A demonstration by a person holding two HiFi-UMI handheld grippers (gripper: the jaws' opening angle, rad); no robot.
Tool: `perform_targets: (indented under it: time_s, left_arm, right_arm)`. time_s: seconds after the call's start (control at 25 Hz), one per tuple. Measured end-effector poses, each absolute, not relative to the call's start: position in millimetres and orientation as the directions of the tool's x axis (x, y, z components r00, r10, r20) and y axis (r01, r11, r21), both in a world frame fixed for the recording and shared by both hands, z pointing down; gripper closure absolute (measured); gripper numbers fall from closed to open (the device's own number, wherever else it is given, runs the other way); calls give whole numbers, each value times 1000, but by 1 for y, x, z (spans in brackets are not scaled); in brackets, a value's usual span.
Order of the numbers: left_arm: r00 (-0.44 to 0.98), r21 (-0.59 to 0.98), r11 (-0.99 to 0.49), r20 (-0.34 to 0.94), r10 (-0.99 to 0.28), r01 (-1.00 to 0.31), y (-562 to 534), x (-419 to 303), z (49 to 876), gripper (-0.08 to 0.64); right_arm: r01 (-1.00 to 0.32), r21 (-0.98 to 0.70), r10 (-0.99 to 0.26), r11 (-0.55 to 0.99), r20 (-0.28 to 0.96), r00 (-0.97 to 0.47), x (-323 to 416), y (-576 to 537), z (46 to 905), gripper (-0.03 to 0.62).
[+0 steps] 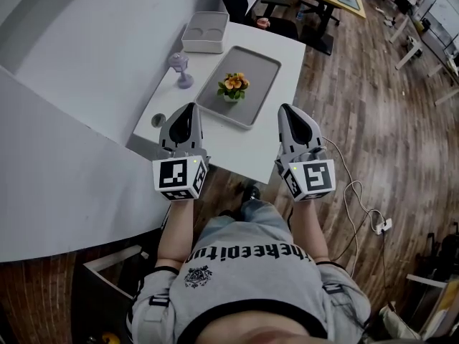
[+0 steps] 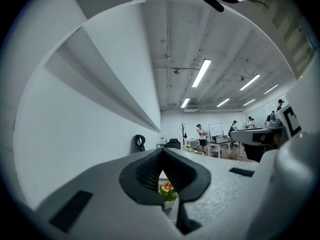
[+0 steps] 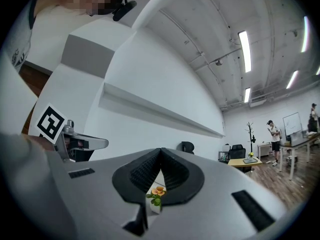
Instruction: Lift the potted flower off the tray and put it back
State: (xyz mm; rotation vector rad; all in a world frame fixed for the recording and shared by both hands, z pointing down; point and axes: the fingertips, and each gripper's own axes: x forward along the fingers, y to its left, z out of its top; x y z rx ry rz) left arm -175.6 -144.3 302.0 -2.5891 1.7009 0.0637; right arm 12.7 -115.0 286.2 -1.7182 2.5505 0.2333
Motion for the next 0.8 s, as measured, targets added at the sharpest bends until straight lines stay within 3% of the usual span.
perform_targets:
  time_s: [0.8]
  left_arm:
    - [394, -27, -395, -171, -903, -918, -93, -197, 276, 555]
  right_arm:
    - [-948, 135, -929, 289, -200, -312, 7, -60, 268, 592]
